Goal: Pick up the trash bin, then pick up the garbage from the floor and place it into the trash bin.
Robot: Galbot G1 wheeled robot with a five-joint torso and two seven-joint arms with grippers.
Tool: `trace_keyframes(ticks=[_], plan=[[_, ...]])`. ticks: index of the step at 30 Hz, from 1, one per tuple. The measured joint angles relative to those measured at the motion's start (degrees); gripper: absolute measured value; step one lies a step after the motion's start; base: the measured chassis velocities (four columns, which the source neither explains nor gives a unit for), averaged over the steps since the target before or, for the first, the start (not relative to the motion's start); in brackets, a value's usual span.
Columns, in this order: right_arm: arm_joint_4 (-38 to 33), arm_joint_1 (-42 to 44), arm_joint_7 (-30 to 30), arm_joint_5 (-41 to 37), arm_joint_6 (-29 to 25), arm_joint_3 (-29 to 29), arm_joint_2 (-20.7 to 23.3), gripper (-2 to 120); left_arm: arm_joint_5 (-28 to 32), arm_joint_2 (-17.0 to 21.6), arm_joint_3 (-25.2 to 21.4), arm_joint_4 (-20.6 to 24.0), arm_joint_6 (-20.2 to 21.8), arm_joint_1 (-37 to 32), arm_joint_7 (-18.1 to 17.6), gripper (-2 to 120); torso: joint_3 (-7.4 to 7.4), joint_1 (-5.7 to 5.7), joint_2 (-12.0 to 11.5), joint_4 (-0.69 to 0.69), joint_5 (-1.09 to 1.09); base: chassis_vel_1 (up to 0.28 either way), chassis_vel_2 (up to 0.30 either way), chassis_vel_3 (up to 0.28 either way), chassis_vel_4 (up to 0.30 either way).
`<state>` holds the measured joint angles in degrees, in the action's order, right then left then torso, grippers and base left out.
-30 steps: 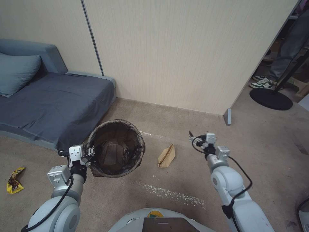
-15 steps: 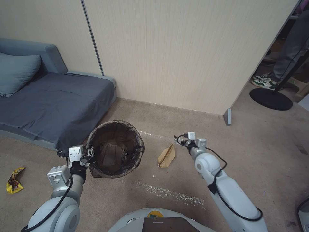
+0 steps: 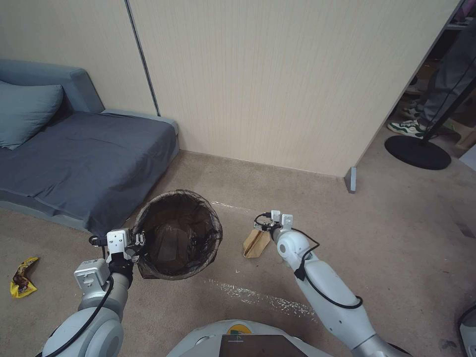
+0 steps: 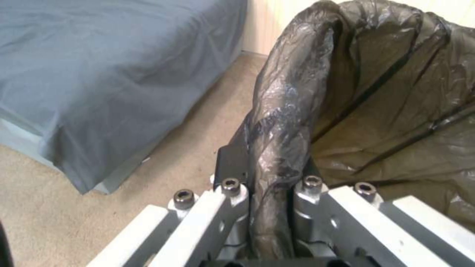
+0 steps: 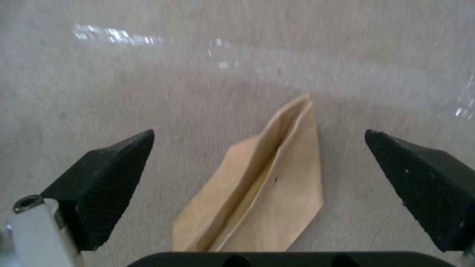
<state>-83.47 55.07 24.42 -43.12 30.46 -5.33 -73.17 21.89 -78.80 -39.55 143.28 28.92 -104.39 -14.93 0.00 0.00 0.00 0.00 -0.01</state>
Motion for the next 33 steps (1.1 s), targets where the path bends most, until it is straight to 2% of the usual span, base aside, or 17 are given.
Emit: trace_keyframes(ticks=[11, 15, 33], plan=[[3.6, -0.2, 4.4, -2.2, 1.6, 1.6, -3.8, 100, -0.6, 0.3, 0.0, 0.0, -0.5, -0.1, 0.9, 5, 0.0, 0.0, 0.0, 0.0, 0.0, 0.0, 0.0, 0.0, 0.0], [4.9, -0.2, 5.0, -2.4, 1.9, 1.5, -4.9, 100, -1.3, 0.6, 0.0, 0.0, -1.0, 0.0, 2.1, 5, 0.0, 0.0, 0.0, -0.01, 0.01, 0.0, 0.0, 0.0, 0.0], [12.0, -1.7, 5.3, -1.4, 1.5, 0.2, -8.2, 100, -1.3, 1.1, 0.3, 0.0, -1.2, 0.3, 2.4, 5, 0.0, 0.0, 0.0, 0.0, 0.01, 0.0, 0.0, 0.0, 0.0]])
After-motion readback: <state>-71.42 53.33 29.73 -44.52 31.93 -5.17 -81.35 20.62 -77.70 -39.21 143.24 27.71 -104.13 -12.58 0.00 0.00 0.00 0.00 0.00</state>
